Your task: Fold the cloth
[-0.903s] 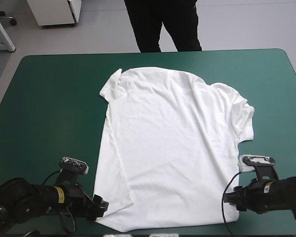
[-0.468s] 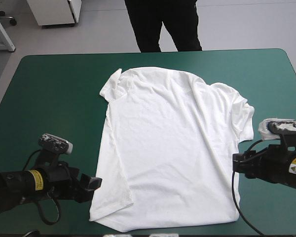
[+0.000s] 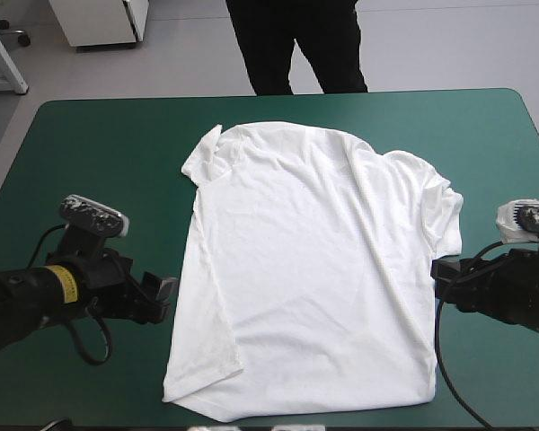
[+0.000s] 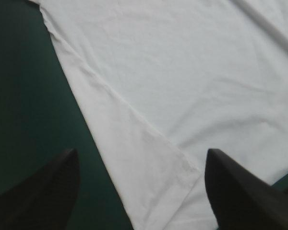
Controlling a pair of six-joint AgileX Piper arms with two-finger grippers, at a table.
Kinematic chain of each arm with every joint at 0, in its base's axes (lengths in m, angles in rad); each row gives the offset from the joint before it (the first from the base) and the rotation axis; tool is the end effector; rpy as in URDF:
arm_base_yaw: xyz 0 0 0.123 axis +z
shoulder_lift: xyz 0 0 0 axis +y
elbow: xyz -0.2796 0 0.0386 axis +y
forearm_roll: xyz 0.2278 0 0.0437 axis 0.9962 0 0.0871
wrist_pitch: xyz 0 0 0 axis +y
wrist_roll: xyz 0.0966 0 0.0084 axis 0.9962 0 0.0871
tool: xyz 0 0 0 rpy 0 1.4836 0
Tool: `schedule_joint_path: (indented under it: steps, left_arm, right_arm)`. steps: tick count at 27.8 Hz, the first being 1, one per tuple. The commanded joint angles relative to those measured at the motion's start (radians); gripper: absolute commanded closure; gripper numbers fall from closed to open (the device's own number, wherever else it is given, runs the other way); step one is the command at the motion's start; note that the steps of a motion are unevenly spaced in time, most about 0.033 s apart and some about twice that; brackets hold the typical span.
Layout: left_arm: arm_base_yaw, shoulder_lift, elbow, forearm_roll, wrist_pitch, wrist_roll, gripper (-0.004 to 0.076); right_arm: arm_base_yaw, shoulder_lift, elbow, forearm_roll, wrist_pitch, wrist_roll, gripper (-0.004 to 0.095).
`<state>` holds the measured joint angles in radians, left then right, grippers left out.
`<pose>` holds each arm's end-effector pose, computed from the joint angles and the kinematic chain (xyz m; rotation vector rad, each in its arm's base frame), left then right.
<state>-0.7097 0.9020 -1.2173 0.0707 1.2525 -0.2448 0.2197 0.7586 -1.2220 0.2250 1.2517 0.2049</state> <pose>0.0982 -0.0757 0.4058 0.5599 2.3819 -0.3415 0.0743 0.0376 0.4237 -0.0500 2.2948 0.5022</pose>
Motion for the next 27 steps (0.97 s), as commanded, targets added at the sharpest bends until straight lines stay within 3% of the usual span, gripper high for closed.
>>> schedule_joint_path:
  steps: [1, 8, 15, 27]
  left_arm:
    - [-0.008, 0.056, -0.026, 0.000, 0.036, 0.007, 0.0198]
    - [-0.008, 0.148, 0.054, -0.007, 0.036, -0.008, 0.0214]
    - [-0.008, 0.162, 0.254, -0.017, 0.036, -0.085, 0.0214]
    - [-0.008, 0.164, 0.560, -0.084, -0.162, -0.133, 0.0214]
  right_arm:
    - [-0.005, 0.000, -0.028, 0.005, -0.005, 0.006, 0.0397]
    - [-0.005, 0.000, -0.028, -0.010, -0.005, 0.017, 0.0418]
    - [-0.005, 0.000, -0.028, -0.010, -0.005, 0.020, 0.0421]
    - [-0.005, 0.000, 0.011, -0.010, -0.005, 0.028, 0.0422]
